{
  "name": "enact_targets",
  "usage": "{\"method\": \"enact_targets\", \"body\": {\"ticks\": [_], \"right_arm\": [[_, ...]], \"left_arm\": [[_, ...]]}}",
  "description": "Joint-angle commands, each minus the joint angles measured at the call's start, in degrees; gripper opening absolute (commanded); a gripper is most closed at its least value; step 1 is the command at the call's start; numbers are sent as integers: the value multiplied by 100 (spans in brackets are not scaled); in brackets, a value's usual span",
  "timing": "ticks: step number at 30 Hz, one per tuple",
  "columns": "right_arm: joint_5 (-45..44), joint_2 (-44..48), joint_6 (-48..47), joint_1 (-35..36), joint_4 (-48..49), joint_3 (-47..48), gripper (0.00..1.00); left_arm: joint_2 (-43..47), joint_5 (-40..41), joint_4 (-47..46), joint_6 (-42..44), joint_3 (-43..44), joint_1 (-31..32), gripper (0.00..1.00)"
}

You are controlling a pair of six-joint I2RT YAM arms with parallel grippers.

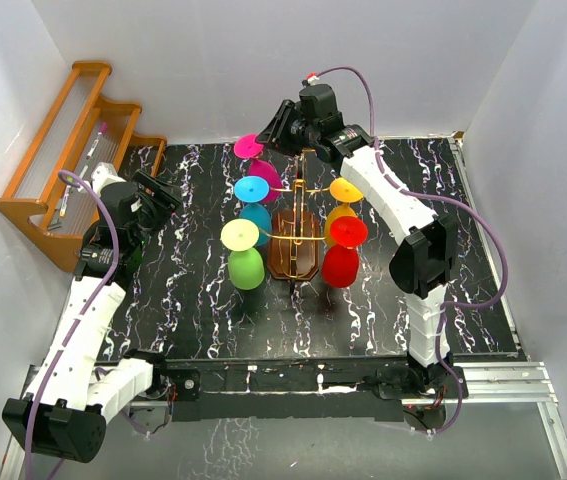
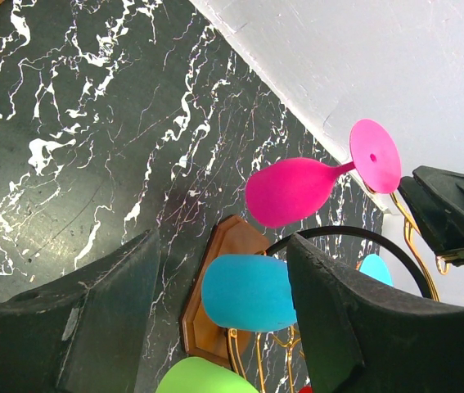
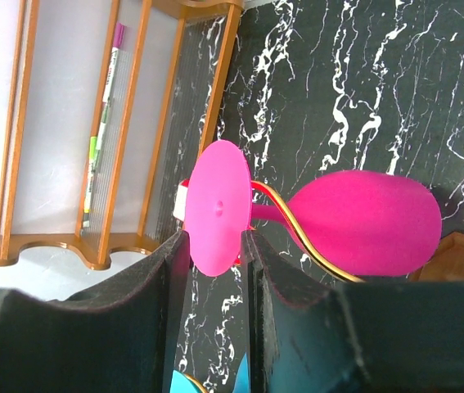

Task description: Take the wine glass off the wine glass rack

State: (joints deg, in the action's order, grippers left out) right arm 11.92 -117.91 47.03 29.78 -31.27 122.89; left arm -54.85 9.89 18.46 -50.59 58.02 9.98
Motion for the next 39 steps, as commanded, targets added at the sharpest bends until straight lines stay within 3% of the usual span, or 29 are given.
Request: {"method": "enact_targets", "body": {"ticks": [1, 13, 18, 24, 39], "right_arm": [[132, 224, 85, 33, 483, 16, 34], [198, 202, 275, 32, 623, -126, 32], [-27, 2, 255, 37, -136, 317, 31], [-267, 116, 237, 32, -388, 228, 33], [-221, 150, 158, 36, 98, 27, 33]], "left_arm": [[128, 30, 26, 31, -19, 12, 61], [109, 38, 27, 23, -28, 9, 61], [102, 44, 26, 29, -28, 13, 61], [67, 23, -1, 23, -36, 10, 61], [112, 39, 26, 33, -111, 9, 61]]}}
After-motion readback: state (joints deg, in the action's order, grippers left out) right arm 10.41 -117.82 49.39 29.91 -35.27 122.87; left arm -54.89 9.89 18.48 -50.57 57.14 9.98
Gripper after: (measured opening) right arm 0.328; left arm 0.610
